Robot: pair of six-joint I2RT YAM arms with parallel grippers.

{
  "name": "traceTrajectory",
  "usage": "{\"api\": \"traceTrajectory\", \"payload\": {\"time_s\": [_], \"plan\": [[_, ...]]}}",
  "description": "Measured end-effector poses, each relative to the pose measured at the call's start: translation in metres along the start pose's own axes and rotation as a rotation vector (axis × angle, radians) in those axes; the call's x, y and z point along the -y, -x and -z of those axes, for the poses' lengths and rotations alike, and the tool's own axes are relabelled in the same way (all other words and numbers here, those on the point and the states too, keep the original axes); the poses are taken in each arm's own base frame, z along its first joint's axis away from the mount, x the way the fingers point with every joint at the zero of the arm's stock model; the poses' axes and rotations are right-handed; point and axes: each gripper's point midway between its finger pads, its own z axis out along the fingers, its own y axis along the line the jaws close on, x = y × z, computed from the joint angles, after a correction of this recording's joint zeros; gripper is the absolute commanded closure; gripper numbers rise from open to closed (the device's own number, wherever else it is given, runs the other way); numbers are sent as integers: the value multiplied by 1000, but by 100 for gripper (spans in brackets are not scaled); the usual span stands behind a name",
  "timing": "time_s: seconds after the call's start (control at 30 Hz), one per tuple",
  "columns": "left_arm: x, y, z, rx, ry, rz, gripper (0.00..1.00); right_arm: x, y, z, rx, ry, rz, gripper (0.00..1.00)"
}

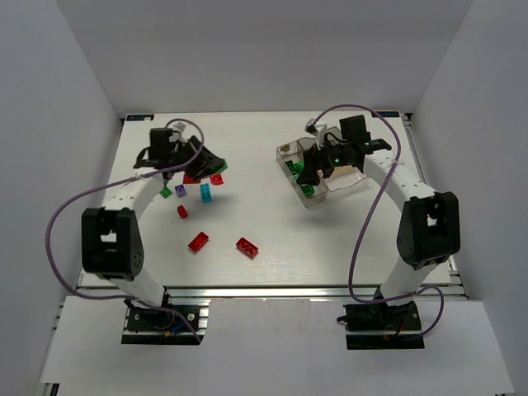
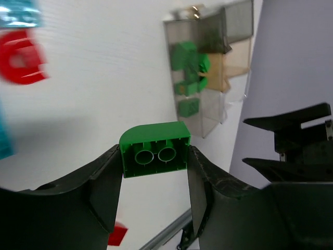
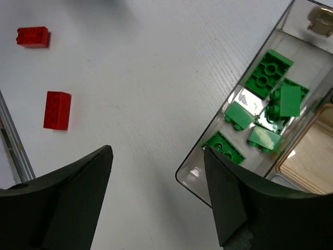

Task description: Sort the legos into containers by color

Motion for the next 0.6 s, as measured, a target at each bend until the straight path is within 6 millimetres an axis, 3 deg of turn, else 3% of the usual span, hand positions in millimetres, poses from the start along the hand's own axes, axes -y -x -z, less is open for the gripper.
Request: {"api": "traceTrajectory", "payload": {"time_s": [0.13,0.23,0.37,0.43,0.6], "plan": [[46,-26,-46,-115,-76,-51,82,10,5,7,19,-74,-45,42],[78,-36,-75,-149,-132,-90,82,16,14,18,52,-126,-59,60],[110,-49,-108,-181,-183,-111,82,20,21,33,89,-182,-75,95],[120,-55,-126,-196,-196,-111,83,20,20,38,98,-200,-83,100],[134,-72,-172,-218,-193,-102,82,22,12,45,98,-227,-109,100]]}}
